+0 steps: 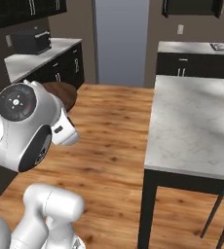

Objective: Take the smaller bowl and place it next to the appetizer plate on the dining counter , and place the larger bowl next to the plate with cooked food.

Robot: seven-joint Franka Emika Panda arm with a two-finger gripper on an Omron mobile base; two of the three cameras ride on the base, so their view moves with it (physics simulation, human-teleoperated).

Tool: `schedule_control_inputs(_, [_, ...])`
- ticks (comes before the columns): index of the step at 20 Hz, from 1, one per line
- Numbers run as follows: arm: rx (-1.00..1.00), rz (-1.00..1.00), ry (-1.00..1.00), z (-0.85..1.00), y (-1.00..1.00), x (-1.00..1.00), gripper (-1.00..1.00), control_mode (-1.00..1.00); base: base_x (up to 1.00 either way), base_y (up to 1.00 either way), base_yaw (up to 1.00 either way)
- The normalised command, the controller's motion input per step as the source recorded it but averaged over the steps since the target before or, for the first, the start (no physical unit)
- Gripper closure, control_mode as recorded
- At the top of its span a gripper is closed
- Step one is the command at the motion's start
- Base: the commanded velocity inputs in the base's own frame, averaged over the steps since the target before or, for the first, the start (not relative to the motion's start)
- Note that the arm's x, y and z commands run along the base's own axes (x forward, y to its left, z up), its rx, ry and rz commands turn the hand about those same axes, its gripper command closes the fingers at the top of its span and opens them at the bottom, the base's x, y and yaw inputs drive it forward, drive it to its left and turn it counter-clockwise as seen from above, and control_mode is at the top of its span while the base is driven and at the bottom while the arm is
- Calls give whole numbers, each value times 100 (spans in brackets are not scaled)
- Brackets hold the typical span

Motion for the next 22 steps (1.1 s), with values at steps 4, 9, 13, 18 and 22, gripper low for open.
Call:
schedule_control_inputs(4, [0, 0, 0, 0, 0, 0, 100, 100, -24, -84, 0])
schedule_control_inputs(9, [0, 0, 0, 0, 0, 0, 100, 100, -28, -87, 0])
schedule_control_inputs(13, [0, 0, 0, 0, 0, 0, 100, 100, -42, -81, 0])
schedule_control_inputs(18, [0, 0, 0, 0, 0, 0, 100, 100, -26, -85, 0])
schedule_control_inputs(22, [0, 0, 0, 0, 0, 0, 100, 100, -4, -79, 0])
